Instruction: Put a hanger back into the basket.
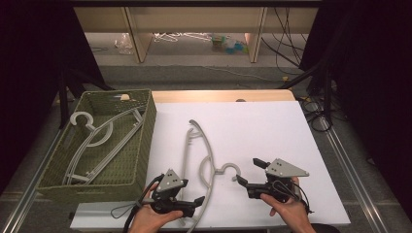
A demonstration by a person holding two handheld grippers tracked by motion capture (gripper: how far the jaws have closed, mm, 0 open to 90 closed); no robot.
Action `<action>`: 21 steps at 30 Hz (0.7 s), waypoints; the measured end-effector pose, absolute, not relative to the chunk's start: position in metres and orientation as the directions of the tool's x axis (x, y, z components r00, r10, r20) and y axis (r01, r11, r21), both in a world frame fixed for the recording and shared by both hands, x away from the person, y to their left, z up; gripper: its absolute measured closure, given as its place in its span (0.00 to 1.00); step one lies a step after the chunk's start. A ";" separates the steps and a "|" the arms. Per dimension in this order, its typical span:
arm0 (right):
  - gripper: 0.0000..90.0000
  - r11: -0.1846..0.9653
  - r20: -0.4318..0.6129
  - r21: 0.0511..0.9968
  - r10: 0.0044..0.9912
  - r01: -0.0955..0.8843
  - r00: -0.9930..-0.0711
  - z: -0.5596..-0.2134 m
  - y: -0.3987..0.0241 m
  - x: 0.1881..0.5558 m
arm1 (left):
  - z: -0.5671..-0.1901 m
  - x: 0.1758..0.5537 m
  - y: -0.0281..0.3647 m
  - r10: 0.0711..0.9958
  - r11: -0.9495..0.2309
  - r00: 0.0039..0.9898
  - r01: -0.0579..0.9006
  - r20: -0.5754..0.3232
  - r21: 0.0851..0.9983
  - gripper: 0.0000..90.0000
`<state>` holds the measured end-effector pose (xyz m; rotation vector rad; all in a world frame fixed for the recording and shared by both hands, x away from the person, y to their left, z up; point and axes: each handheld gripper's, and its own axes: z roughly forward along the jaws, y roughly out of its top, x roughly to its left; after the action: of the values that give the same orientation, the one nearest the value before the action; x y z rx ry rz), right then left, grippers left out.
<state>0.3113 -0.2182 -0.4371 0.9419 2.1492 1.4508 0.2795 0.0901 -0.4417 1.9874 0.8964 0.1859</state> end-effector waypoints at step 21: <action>0.22 0.270 0.038 0.909 0.705 0.318 -0.708 -0.435 -0.215 0.310 | -0.465 0.309 0.050 0.623 -0.575 0.774 0.548 -0.109 0.607 0.44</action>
<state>0.3096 -0.2155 -0.4354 0.9288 2.1723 1.4194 0.3086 0.0500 -0.4647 2.3264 0.8691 0.1534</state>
